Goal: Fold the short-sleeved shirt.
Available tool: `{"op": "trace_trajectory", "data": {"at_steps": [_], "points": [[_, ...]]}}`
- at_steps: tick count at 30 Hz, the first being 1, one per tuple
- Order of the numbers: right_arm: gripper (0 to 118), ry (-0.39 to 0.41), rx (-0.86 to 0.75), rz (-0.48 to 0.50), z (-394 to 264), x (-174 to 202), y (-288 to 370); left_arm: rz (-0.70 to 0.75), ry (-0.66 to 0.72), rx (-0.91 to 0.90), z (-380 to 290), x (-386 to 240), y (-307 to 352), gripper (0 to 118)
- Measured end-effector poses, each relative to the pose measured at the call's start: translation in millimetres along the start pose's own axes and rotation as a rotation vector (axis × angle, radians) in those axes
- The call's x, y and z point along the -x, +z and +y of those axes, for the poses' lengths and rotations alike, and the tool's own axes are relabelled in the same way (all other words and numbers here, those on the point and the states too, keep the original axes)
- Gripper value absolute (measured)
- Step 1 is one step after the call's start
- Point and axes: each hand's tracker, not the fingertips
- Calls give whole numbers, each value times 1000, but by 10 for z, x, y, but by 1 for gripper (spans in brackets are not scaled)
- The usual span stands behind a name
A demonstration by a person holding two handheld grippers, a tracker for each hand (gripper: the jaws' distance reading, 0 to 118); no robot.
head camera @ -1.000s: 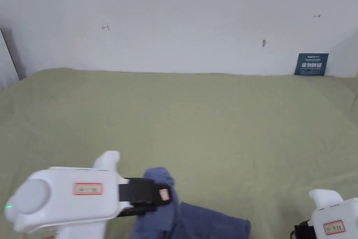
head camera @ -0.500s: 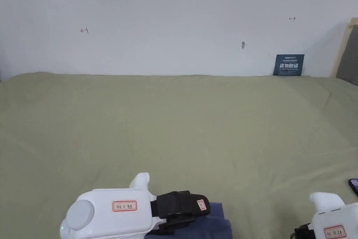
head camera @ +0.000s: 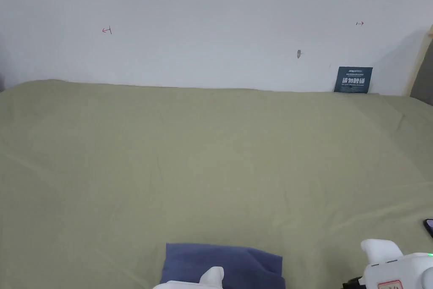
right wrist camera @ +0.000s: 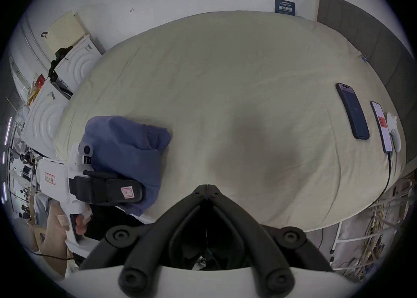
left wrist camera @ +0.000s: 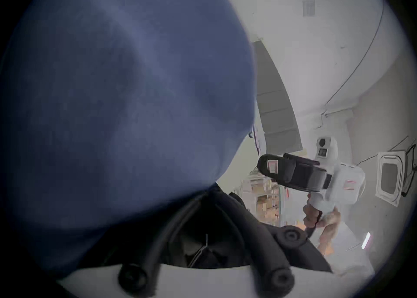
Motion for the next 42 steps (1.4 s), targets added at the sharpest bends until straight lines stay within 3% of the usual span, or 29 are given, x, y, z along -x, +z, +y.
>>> {"op": "trace_trajectory", "data": {"at_steps": [4, 8, 12, 18, 21, 23, 27, 28, 31, 37, 39, 42], "points": [[0, 9, -8, -3, 52, 83, 16, 49, -88, -27, 46, -276, 236, 0], [0, 30, -16, 36, 118, 293, 58, -24, -99, -121, 104, -398, 788, 0], [0, 76, 3, 106, 228, 698, -52, 107, -135, -228, 181, -323, 1393, 0], [0, 152, 98, 175, 370, 1328, -599, 201, -58, -312, 201, 16, 1982, 0], [0, 174, 142, 65, 360, 1475, -965, 211, -29, -327, 173, 149, 2133, 0], [0, 137, 137, 82, 316, 1458, -1083, 204, -19, -326, 176, 234, 2190, 0], [0, 161, 129, 85, 327, 1448, -951, 149, -44, -263, 239, 347, 2165, 1], [0, 155, 129, 95, 330, 1415, -961, 137, -45, -243, 278, 390, 2127, 17], [0, 118, 127, 118, 322, 1358, -970, 80, -29, -181, 391, 517, 1947, 112], [0, 96, 121, 153, 321, 1285, -980, 72, 20, -85, 529, 670, 1564, 113], [0, 91, 122, 162, 322, 1268, -979, -26, -4, -111, 517, 696, 1491, 113], [0, 85, 119, 172, 313, 1261, -973, -137, 85, -85, 528, 749, 1290, 111]]}}
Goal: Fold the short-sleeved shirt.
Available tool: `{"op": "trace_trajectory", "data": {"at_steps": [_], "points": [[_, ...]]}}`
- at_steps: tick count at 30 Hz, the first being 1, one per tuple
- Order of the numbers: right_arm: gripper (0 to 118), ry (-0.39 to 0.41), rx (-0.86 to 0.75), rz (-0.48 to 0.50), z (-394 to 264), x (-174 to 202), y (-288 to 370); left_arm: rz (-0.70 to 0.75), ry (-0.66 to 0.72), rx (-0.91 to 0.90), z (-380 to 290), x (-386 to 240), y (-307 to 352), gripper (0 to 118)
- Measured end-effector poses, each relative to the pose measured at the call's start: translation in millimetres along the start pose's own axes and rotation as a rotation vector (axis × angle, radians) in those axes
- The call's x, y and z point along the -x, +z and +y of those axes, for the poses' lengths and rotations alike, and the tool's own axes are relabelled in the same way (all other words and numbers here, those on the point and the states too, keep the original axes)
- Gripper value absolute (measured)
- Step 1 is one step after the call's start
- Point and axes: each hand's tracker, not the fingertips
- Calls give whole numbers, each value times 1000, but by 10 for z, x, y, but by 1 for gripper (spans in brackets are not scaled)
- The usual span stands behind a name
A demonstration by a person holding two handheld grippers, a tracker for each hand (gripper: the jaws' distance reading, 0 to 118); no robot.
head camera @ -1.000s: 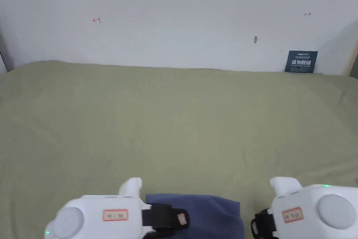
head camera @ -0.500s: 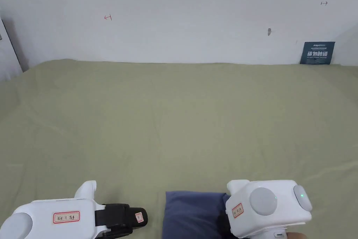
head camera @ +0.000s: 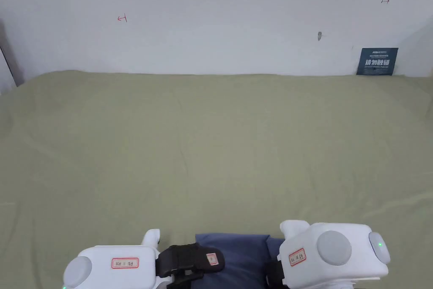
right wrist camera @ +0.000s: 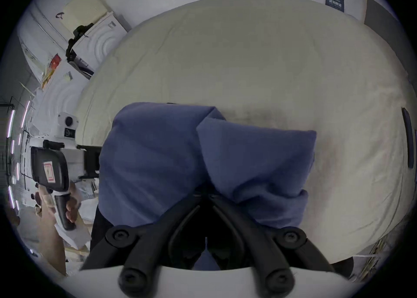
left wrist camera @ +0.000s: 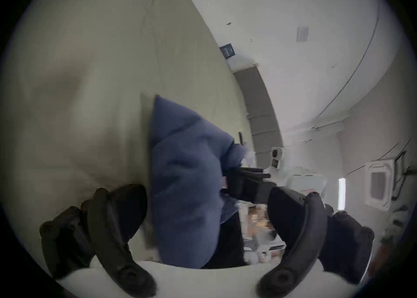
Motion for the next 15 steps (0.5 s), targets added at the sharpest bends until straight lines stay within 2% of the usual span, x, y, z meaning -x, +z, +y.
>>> {"op": "trace_trajectory", "data": {"at_steps": [2, 3, 4, 5, 6, 8, 9, 15], "points": [[0, -1, 1, 2, 1, -2, -1, -39, 10, 43, -55, 2, -133, 104], [0, 0, 0, 3, 1, -6, 5, 2, -27, 27, -86, -60, -159, 89], [0, -4, -2, 4, -2, -8, 16, 91, -81, 23, -106, -125, -171, 48], [0, -7, -4, 6, -5, -15, 25, 159, -114, 33, -138, -143, -199, 30], [0, -10, -4, 6, -4, -19, 26, 193, -118, 38, -152, -107, -225, 30], [0, -11, -6, 12, -7, -24, 23, 72, 6, 11, -134, 23, -148, 30], [0, -12, -8, 13, -9, -21, 27, 71, 20, 7, -130, 69, -138, 30], [0, 1, -22, -33, 11, 139, 106, 155, -112, -30, -143, -119, -93, 29]]}}
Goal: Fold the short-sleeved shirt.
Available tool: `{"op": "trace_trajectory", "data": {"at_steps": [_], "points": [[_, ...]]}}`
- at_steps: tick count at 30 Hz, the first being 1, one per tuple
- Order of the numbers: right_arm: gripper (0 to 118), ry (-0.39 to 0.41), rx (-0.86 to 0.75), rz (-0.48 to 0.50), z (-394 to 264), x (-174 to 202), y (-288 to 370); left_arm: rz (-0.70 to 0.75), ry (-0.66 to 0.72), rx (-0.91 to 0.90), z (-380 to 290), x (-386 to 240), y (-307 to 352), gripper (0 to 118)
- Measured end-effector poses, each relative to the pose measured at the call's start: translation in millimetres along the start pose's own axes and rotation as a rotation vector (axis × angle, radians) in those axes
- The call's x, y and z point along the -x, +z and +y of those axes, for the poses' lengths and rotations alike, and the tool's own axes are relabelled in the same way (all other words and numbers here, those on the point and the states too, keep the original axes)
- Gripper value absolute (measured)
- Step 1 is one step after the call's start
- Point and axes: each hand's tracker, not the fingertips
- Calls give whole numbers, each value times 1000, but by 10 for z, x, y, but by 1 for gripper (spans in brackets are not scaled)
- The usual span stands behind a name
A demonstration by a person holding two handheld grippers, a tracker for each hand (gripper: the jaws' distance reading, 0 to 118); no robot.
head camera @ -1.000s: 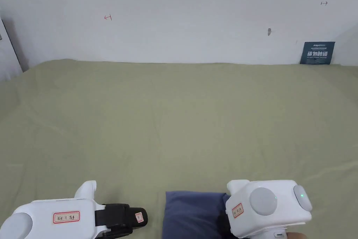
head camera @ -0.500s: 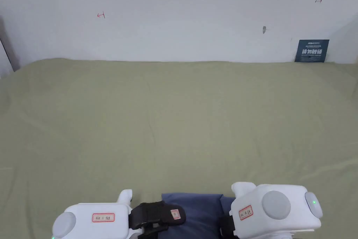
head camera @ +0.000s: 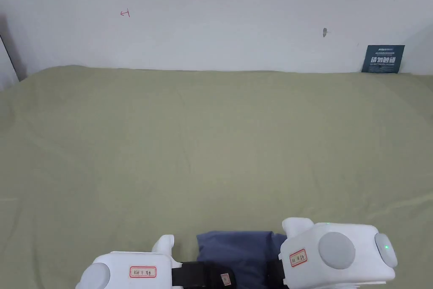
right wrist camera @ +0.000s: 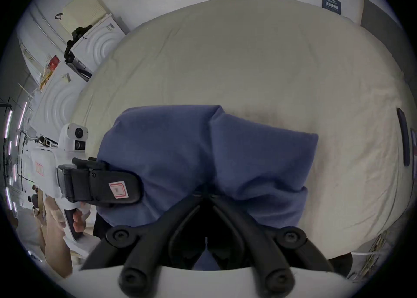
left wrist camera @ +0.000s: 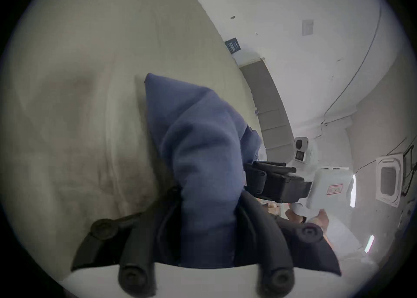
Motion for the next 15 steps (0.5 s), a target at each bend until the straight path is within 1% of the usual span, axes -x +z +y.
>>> {"op": "trace_trajectory", "data": {"at_steps": [3, 5, 7, 9, 12, 14, 15], "points": [[0, 17, -5, -2, 75, 133, 29, 13, -86, -21, 48, -105, 128, 28], [0, 31, -3, -1, 147, 261, -2, -10, -99, -18, 120, -135, 270, 28], [0, 54, -7, 5, 233, 451, -47, -2, -126, -23, 234, -134, 459, 28], [0, 79, -12, 13, 331, 688, -100, 39, -147, -48, 338, -92, 686, 28], [0, 95, -44, 70, 474, 1071, -123, 54, -125, -77, 557, 122, 1128, 28], [0, 133, -56, 101, 570, 1366, -132, 105, -93, -128, 727, 356, 1501, 28], [0, 144, -57, 103, 610, 1498, -141, 102, -76, -118, 797, 474, 1663, 28]]}}
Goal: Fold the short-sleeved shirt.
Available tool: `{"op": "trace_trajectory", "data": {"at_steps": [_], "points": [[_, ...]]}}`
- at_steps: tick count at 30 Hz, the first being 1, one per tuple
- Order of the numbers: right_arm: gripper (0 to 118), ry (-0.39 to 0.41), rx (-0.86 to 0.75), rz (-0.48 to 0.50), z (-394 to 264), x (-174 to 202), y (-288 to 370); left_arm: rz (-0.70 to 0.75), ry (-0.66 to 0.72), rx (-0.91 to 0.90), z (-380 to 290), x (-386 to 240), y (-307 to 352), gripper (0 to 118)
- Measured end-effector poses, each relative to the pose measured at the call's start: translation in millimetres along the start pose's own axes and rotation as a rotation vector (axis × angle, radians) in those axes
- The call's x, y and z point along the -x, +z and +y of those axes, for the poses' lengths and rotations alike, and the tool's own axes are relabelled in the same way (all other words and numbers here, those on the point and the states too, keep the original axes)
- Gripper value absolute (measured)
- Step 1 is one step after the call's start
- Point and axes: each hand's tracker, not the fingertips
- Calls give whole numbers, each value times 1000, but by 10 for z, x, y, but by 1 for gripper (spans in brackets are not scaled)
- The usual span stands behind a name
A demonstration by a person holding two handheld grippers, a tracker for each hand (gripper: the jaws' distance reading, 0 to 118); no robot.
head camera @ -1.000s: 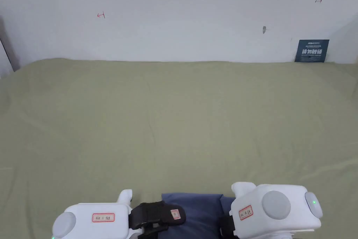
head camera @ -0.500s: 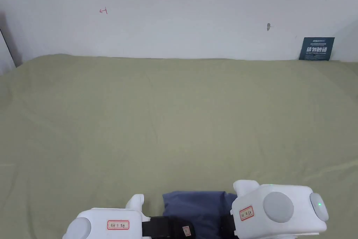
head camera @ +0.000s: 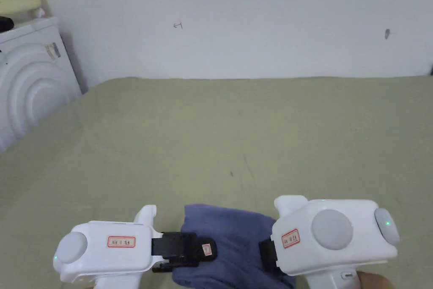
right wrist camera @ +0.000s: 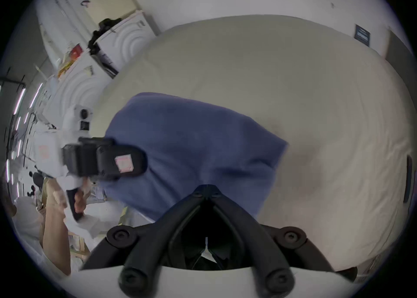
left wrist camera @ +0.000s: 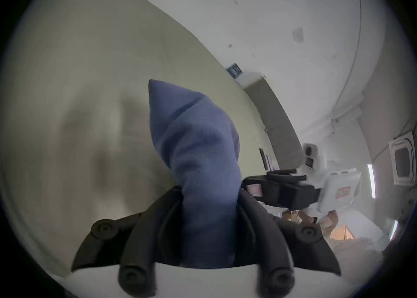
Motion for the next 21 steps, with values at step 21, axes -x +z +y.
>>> {"op": "trace_trajectory", "data": {"at_steps": [21], "points": [[0, 145, 98, 95, 581, 1159, -1126, 447, 176, -37, 1231, 2012, 2683, 28]]}}
